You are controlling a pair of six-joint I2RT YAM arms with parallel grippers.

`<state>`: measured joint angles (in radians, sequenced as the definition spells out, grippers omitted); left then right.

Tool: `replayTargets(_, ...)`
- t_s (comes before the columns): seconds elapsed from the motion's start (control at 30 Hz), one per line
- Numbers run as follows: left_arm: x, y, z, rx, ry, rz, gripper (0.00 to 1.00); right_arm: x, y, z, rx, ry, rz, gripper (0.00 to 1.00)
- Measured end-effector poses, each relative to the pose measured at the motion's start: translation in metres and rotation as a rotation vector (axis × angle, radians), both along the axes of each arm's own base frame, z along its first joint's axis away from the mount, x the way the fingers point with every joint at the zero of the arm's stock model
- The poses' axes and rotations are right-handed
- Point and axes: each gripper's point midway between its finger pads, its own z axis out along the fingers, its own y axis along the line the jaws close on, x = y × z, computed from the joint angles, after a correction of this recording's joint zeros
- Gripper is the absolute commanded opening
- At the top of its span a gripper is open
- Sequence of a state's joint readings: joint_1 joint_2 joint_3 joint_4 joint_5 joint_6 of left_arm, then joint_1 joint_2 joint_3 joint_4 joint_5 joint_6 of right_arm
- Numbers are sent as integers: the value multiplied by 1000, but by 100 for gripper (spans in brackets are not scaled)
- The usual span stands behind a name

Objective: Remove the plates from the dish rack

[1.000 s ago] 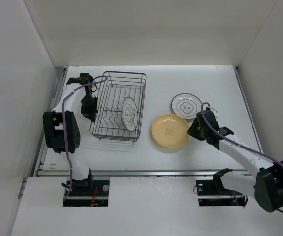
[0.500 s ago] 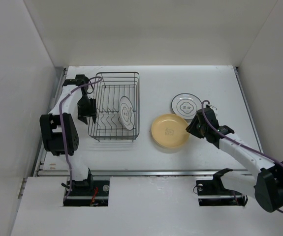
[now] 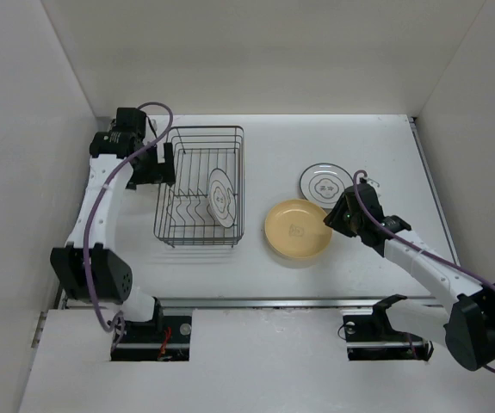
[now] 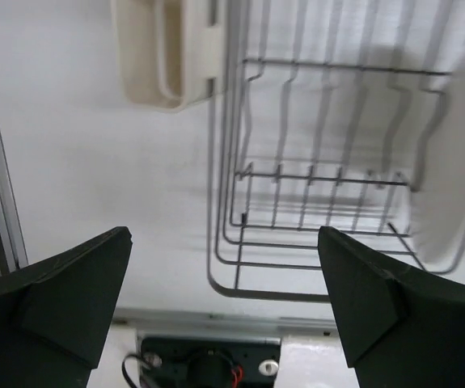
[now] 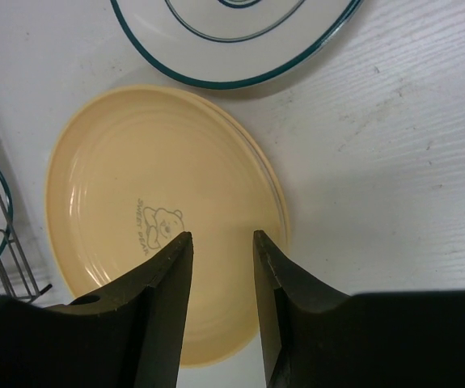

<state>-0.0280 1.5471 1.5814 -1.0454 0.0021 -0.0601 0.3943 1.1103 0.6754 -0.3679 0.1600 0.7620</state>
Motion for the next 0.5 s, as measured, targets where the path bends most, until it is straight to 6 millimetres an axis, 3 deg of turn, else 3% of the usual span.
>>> replayTargets(0.13, 4, -44, 59, 4, -214, -149, 100, 5, 3, 6, 1, -13, 9, 42)
replayTargets(0.2, 7, -70, 76, -12, -252, -241, 100, 4, 4, 6, 0, -12, 11, 42)
replayTargets(0.27, 19, -92, 80, -21, -239, -308, 100, 4, 4, 6, 0, -10, 11, 42)
replayTargets(0.37, 41, -110, 60, -13, -175, -349, 100, 3, 3, 5, -2, -5, 11, 42)
replayTargets(0.5, 51, -122, -15, 20, 42, -379, 97, 1, 2, 5, -4, -1, 11, 42)
